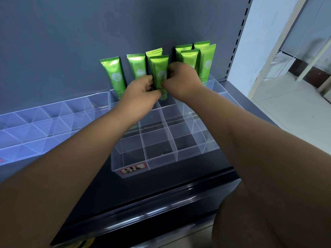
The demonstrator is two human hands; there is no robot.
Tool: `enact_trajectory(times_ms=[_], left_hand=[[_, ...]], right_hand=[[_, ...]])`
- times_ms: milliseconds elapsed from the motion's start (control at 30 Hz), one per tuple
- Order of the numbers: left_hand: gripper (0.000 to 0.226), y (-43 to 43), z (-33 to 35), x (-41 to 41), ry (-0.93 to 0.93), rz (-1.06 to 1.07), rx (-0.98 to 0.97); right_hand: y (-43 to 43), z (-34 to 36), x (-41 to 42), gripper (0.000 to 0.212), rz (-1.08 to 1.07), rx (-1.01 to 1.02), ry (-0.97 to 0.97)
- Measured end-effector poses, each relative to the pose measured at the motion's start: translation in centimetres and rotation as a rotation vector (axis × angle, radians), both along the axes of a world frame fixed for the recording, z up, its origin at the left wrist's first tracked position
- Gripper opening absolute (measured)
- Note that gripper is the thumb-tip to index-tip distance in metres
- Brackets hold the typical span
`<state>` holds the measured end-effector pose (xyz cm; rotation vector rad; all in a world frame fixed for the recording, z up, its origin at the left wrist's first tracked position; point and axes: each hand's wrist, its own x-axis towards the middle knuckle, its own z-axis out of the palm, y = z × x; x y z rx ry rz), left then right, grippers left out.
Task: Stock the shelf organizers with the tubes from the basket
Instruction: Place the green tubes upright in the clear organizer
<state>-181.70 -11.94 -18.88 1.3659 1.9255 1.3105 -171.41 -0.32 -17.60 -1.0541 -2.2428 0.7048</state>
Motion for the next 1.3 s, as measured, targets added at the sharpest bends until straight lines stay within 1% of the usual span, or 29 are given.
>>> enact_trajectory(times_ms=[33, 167, 267, 300, 400, 533, 633, 700, 733, 800, 933, 1033, 1133, 1200, 1300], left_hand=[[0.042, -0.1, 0.1, 0.0, -0.002, 0.003, -0.002], [0.044, -0.1, 0.0, 0.0, 0.000, 0.008, -0.004], [0.045, -0.1, 0.0, 0.1, 0.001, 0.009, -0.012], [0.045, -0.1, 0.0, 0.1, 0.000, 0.007, -0.012], [0.046, 0.0, -0.2, 0.0, -0.009, 0.007, -0.013], [0.046, 0.0, -0.2, 0.0, -0.042, 0.002, -0.004], [0.050, 0.1, -0.2, 0.0, -0.059, -0.005, -0.012], [0.051, 0.2, -0.2, 0.0, -0.064, -0.017, -0.025], [0.054, 0.3, -0.2, 0.0, -0.065, -0.022, -0.031], [0.062, 0.4, -0.3, 0.0, -0.065, -0.028, -0.043], [0.054, 0.6, -0.5, -0.1, -0.049, -0.025, -0.049], [0.046, 0.8, -0.5, -0.2, -0.098, -0.046, -0.053], [0.047, 0.9, -0.4, -0.1, -0.167, -0.083, -0.036], [0.046, 0.8, -0.3, 0.0, -0.160, -0.085, -0.042], [0.047, 0.7, -0.4, 0.0, -0.119, -0.077, -0.044]], right_hand=[[0.0, 0.0, 0.0, 0.024, 0.003, -0.015, 0.004], [-0.1, 0.0, -0.1, 0.006, 0.028, -0.083, 0.048], [-0.2, 0.1, -0.1, 0.004, 0.037, -0.129, 0.068], [-0.2, 0.1, -0.1, 0.004, 0.038, -0.142, 0.074], [-0.3, 0.1, -0.2, 0.016, 0.030, -0.156, 0.073], [-0.3, 0.2, -0.3, 0.019, 0.014, -0.160, 0.071], [-0.4, 0.3, -0.2, 0.016, 0.014, -0.149, 0.072], [-0.5, 0.3, -0.2, 0.007, 0.013, -0.130, 0.061], [-0.6, 0.3, -0.2, 0.004, 0.011, -0.115, 0.051], [-0.6, 0.3, -0.2, 0.003, 0.004, -0.087, 0.038], [-0.7, 0.3, -0.3, 0.006, -0.005, -0.052, 0.016], [-0.8, 0.4, -0.3, 0.006, 0.001, -0.053, -0.002], [-0.9, 0.5, -0.2, 0.006, 0.002, -0.069, -0.016], [-1.0, 0.6, -0.2, 0.007, 0.000, -0.077, -0.028], [-1.0, 0.6, -0.1, 0.023, -0.011, -0.072, -0.037]])
